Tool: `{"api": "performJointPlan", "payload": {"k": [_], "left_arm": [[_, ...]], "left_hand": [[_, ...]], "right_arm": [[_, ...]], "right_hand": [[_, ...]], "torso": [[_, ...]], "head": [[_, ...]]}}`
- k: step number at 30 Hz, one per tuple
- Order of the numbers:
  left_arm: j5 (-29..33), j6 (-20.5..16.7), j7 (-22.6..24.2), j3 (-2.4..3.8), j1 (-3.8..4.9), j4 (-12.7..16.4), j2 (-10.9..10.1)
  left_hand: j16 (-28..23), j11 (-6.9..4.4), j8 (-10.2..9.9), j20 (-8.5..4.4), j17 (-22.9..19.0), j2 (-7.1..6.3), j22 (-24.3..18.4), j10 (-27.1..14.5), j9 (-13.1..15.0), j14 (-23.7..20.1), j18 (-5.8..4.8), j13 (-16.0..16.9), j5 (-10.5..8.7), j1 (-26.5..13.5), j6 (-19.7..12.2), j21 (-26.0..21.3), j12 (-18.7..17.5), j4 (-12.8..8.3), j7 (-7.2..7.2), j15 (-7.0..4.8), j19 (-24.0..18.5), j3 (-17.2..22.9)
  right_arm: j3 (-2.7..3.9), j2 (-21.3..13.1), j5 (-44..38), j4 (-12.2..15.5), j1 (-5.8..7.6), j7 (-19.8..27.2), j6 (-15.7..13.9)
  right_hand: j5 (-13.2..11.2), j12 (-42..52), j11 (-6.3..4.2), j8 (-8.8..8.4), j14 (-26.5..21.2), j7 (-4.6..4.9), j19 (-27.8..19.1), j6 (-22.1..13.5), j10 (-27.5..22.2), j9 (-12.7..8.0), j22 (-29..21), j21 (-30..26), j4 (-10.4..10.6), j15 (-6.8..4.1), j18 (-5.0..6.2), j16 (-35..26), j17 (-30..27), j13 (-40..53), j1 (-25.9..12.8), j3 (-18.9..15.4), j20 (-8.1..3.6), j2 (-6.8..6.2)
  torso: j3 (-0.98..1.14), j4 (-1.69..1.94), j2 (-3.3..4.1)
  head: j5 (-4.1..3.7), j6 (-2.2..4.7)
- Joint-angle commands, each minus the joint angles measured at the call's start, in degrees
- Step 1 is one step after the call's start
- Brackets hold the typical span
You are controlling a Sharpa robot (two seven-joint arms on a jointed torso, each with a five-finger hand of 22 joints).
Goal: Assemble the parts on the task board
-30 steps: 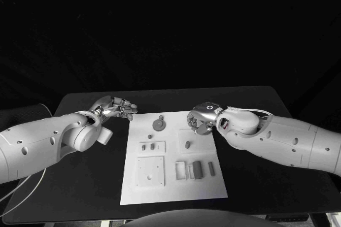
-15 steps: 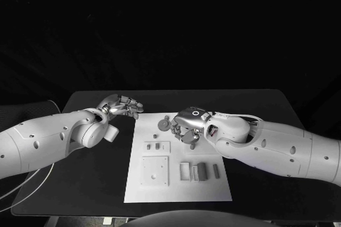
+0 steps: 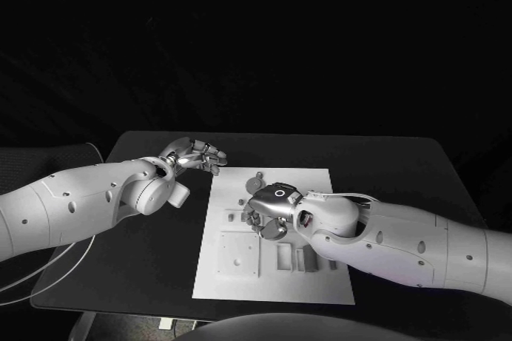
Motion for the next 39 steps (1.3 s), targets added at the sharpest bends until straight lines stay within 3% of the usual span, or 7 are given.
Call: {"api": "performJointPlan", "payload": {"k": [1, 7, 12, 20, 39], "left_arm": [[0.45, -0.48, 0.49, 0.05, 0.17, 0.15, 0.23], [0.46, -0.41, 0.41, 0.05, 0.24, 0.09, 0.55], [0.46, -0.35, 0.36, 0.05, 0.26, 0.09, 0.56], [0.46, -0.27, 0.34, 0.05, 0.29, 0.12, 0.61], [0.46, -0.12, 0.25, 0.05, 0.34, 0.32, 0.57]], "left_hand": [[-0.34, 0.16, 0.27, 0.06, 0.08, 0.31, 0.07, 0.15, -0.09, 0.35, 1.15, -0.09, 0.0, 0.41, -0.49, -0.25, -0.15, -0.06, -0.07, -0.1, 0.32, 0.07], [-0.37, 0.16, 0.28, 0.06, 0.12, 0.31, 0.07, 0.16, -0.09, 0.35, 1.14, -0.09, 0.0, 0.41, -0.48, -0.27, -0.15, -0.06, -0.07, -0.09, 0.31, 0.07], [-0.41, 0.16, 0.29, 0.05, 0.16, 0.32, 0.07, 0.16, -0.09, 0.35, 1.13, -0.1, 0.0, 0.42, -0.47, -0.28, -0.15, -0.05, -0.07, -0.09, 0.31, 0.08], [-0.45, 0.16, 0.29, 0.05, 0.21, 0.32, 0.07, 0.16, -0.09, 0.35, 1.12, -0.11, 0.0, 0.42, -0.47, -0.3, -0.15, -0.05, -0.08, -0.09, 0.31, 0.08], [-0.54, 0.17, 0.3, 0.05, 0.32, 0.32, 0.07, 0.15, -0.11, 0.36, 1.11, -0.12, -0.01, 0.41, -0.48, -0.33, -0.15, -0.04, -0.07, -0.09, 0.32, 0.08]], "right_arm": [[-0.04, 0.64, -0.69, -0.13, -0.68, 0.98, 1.11], [-0.5, 1.29, -0.71, -0.58, -1.18, 1.16, 2.03], [-1.33, 1.33, -1.01, -0.8, -1.31, 1.15, 2.33], [-2.08, 2.0, -1.3, -1.71, -1.62, 1.31, 2.32], [-2.27, 3.07, -2.07, -2.51, -2.33, 1.32, 2.36]], "right_hand": [[0.4, 0.03, 0.01, 0.24, 0.04, -0.08, 0.05, 0.35, 0.34, 0.06, 1.02, 0.27, 0.06, -0.37, 1.3, -0.26, -0.08, 0.1, -0.09, 0.33, -0.21, 0.54], [0.39, -0.01, 0.02, 0.23, 0.05, -0.07, 0.05, 0.33, 0.33, 0.06, 1.02, 0.27, 0.04, -0.37, 1.3, -0.27, -0.07, 0.12, -0.13, 0.35, -0.21, 0.6], [0.39, -0.05, 0.02, 0.22, 0.05, -0.06, 0.05, 0.29, 0.31, 0.06, 1.02, 0.27, 0.04, -0.36, 1.3, -0.28, -0.07, 0.13, -0.19, 0.35, -0.22, 0.64], [0.39, -0.08, 0.03, 0.21, 0.05, -0.05, 0.04, 0.27, 0.3, 0.06, 1.01, 0.26, 0.02, -0.36, 1.3, -0.29, -0.06, 0.15, -0.23, 0.36, -0.22, 0.68], [0.38, -0.14, 0.02, 0.22, 0.07, -0.05, 0.06, 0.24, 0.31, 0.07, 1.02, 0.27, -0.01, -0.36, 1.3, -0.3, -0.05, 0.2, -0.29, 0.38, -0.24, 0.75]], "torso": [[0.02, -0.06, 0.02], [0.08, -0.08, 0.0], [0.06, -0.13, 0.0], [0.09, -0.09, 0.03], [0.07, -0.1, 0.0]], "head": [[0.91, -0.37], [2.07, -0.74], [2.64, -0.91], [3.32, -1.29], [4.26, -2.04]]}}
